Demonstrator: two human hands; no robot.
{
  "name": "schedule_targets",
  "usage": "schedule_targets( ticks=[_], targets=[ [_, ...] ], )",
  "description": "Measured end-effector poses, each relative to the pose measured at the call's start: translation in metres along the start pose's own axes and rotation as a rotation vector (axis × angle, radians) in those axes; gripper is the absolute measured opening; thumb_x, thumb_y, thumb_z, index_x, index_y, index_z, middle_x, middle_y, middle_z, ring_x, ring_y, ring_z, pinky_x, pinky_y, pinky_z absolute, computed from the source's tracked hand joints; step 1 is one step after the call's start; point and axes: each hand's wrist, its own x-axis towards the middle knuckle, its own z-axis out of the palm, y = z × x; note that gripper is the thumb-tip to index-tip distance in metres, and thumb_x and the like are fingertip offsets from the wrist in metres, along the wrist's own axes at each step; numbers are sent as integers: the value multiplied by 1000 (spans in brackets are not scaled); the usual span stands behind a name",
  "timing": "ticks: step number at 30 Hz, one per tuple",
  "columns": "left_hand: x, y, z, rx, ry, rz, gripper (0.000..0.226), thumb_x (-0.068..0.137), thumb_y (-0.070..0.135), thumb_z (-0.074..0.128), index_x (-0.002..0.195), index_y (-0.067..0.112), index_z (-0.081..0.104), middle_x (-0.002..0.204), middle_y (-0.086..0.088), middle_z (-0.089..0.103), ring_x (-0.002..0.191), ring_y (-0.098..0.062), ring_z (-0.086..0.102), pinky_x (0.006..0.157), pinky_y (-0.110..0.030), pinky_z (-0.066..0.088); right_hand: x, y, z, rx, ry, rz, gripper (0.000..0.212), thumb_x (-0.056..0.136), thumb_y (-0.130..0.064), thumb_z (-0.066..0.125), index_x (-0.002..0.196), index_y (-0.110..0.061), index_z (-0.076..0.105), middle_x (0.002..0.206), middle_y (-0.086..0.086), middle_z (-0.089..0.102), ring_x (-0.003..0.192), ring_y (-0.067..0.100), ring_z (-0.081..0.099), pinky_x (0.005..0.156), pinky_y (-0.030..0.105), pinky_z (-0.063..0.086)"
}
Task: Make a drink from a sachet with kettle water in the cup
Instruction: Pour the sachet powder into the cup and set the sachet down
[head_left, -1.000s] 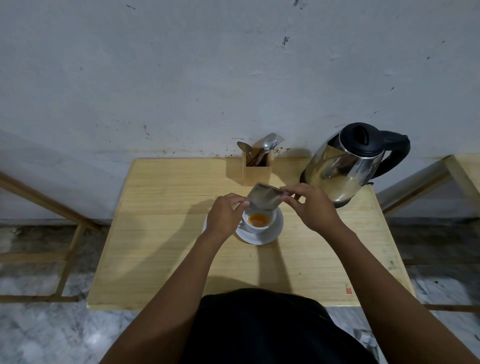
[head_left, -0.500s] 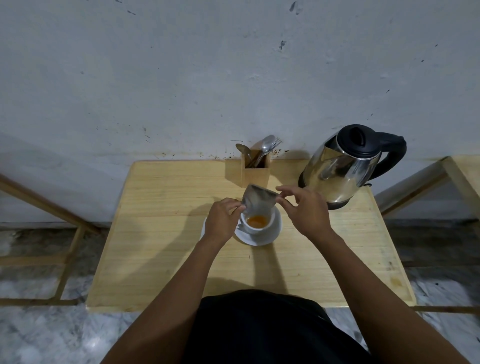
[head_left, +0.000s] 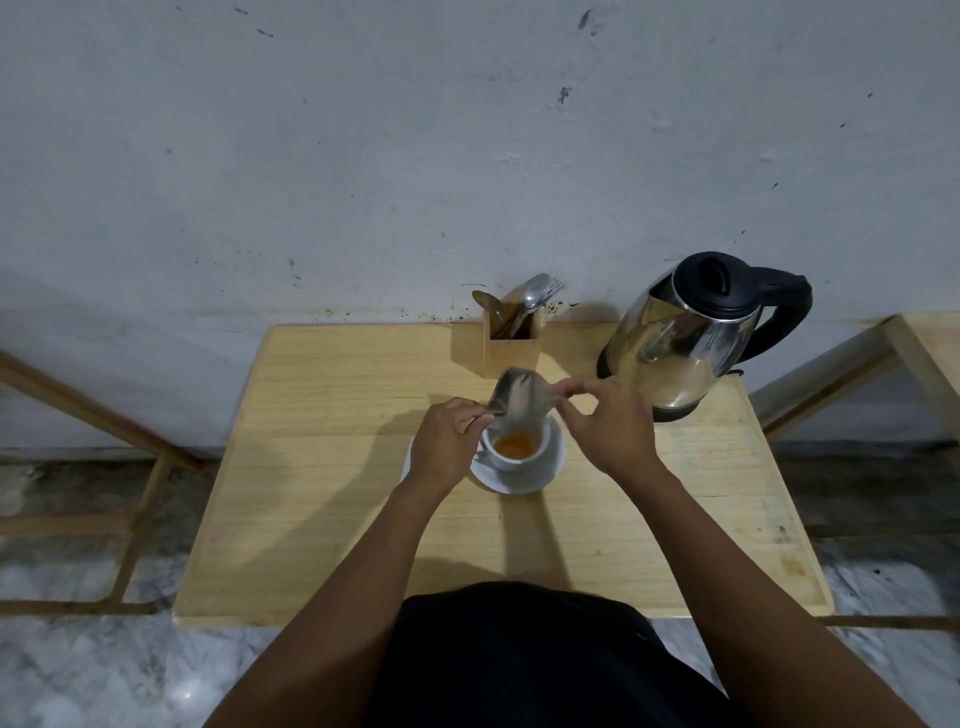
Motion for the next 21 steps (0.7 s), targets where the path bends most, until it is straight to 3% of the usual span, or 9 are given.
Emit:
schedule_targets(
  ticks=[2,5,7,9,11,13,17,19,21],
  targets=[
    [0,-1,0,-2,1,-5,17,90,17,62,98,9,76,99,-5,72,91,-17,62,77,-16,43,2,1,-2,60,-22,36,5,84,-36,73,84,-41,73,82,-28,67,94,2,60,94,40,47],
    [0,0,0,1,-17,-10,18,90,19,62,97,9,75,99,-5,72,93,-18,62,80,-25,45,4,2,-3,82,-4,75,3,83,-37,73,85,-38,75,86,-25,70,81,-2,63,89,34,50],
    [0,1,1,10,-19,-5,17,90,20,62,95,11,75,98,-3,72,93,-21,62,82,-31,49,3,0,-5,115,-91,86,4,84,-36,73,86,-38,75,89,-24,71,85,-4,62,87,30,51],
    [1,3,1,-14,-21,-23,16,90,17,62,94,10,76,98,-5,72,91,-19,62,80,-28,48,1,-1,-4,130,-126,82,3,83,-39,73,84,-40,75,88,-27,71,87,-4,64,79,25,51],
    [0,5,-1,-69,-9,-54,16,90,14,63,97,7,75,101,-9,72,90,-15,61,78,-18,44,-1,0,-6,115,-48,95,4,83,-42,71,85,-40,75,87,-26,70,75,2,64,66,23,49],
    [-1,5,-3,-121,-20,-97,17,91,16,62,99,9,75,105,-8,70,94,-17,61,82,-22,45,-4,2,-8,117,-39,97,2,83,-39,71,84,-40,73,85,-24,69,73,3,58,62,25,46],
    [-5,10,-14,-234,-10,-238,27,92,37,58,113,21,66,113,5,64,99,-14,58,76,-19,41,-17,7,-4,238,0,85,12,83,-29,72,79,-40,69,83,-20,69,79,2,60,65,22,44],
    [-8,20,-22,-264,6,-340,33,94,47,50,105,20,66,101,5,65,90,-15,57,71,-22,42,-24,7,-2,240,61,23,14,82,-25,74,81,-38,69,82,-17,69,80,3,60,67,20,44],
    [-6,29,-31,-330,-52,-501,56,92,60,39,96,11,67,91,1,69,82,-20,59,73,-29,46,-31,8,1,197,141,-121,12,80,-16,76,83,-27,73,83,-16,69,79,2,60,73,24,47]
  ],
)
